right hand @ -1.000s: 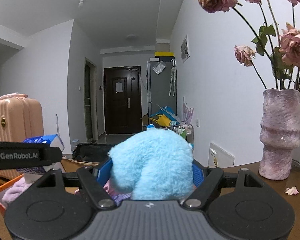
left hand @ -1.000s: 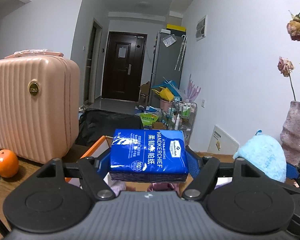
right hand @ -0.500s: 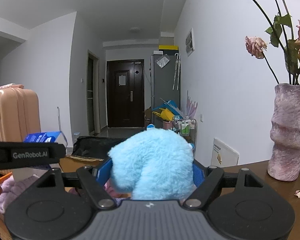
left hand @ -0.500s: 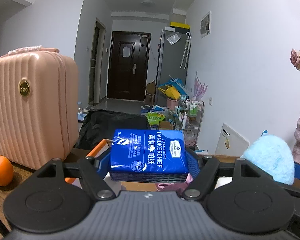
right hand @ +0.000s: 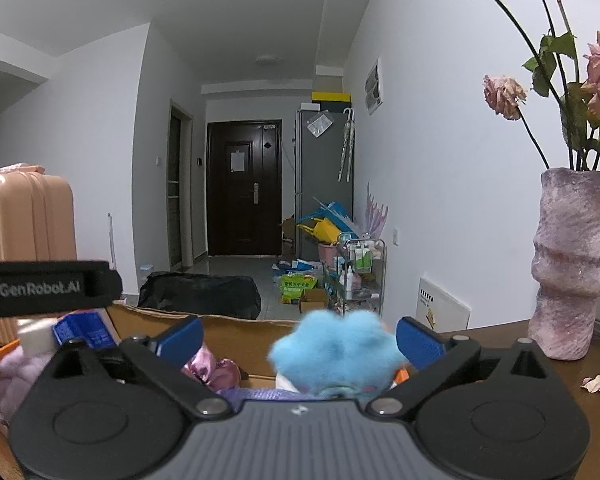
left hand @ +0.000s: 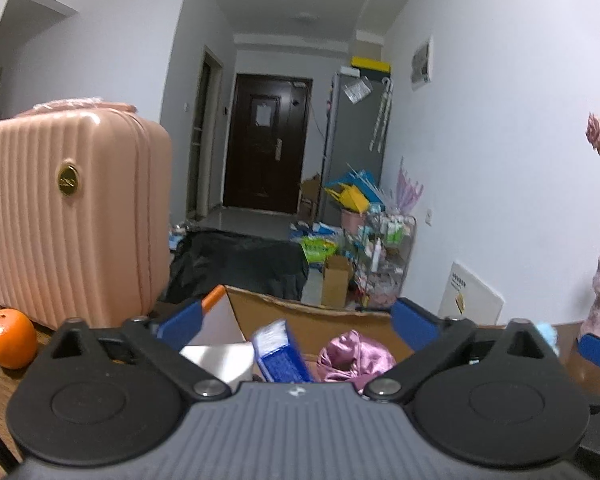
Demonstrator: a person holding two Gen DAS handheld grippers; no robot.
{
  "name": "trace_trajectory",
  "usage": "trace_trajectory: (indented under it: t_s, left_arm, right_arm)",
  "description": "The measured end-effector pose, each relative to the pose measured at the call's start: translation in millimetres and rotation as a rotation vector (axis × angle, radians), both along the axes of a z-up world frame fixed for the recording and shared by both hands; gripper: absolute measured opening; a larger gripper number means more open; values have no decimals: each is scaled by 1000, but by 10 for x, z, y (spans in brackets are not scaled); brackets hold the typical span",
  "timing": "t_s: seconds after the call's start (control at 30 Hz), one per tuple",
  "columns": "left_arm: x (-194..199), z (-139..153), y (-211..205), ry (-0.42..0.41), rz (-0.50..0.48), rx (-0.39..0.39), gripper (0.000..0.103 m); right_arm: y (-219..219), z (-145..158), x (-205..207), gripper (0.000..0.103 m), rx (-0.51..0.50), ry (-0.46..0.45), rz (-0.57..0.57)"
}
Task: Organize soft objects
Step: 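Open both tools to drop the tissue pack and plush into the box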
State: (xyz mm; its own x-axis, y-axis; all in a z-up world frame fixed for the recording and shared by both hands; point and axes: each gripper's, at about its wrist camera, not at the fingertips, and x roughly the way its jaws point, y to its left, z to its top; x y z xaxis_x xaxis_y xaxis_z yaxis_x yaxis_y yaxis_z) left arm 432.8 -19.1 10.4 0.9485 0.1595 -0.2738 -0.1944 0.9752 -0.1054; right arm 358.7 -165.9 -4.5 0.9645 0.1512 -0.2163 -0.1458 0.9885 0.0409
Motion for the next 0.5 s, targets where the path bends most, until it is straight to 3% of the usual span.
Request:
trace_trajectory:
  t_s: [0.5]
  left_arm:
    - [-82, 17, 10, -25, 28, -3, 103]
  right_arm:
    - [7, -14, -87, 103, 5, -2, -11]
